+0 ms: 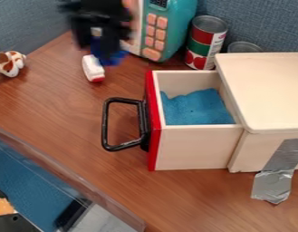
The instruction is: Take the blue object out of the drawer and placed at the table
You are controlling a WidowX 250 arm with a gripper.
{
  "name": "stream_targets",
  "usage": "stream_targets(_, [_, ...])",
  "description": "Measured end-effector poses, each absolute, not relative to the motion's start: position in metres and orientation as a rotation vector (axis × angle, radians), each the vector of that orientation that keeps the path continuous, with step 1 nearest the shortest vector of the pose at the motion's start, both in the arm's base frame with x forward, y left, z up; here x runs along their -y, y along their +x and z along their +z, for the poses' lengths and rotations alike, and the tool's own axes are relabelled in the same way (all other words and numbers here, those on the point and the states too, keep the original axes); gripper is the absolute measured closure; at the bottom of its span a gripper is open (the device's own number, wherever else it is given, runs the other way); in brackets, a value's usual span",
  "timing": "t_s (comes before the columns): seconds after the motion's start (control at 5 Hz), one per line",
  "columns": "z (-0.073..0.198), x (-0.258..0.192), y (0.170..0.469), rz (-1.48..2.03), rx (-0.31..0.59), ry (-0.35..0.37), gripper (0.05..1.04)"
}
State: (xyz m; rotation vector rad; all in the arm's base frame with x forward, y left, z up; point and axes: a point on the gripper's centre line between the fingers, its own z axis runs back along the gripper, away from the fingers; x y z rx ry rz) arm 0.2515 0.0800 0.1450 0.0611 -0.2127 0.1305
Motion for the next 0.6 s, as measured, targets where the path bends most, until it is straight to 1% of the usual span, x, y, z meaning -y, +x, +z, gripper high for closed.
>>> stream_targets(0.2, [0.12,-0.107,0.229,0.259,0.144,0.055,0.509])
stream_targets(0.4, [0.078,-0.129,0.204,0.321,0.068,0.042,0.509])
stream_targets(0.6, [0.054,-0.147,0.18,0.39,0.042,0.044,0.509])
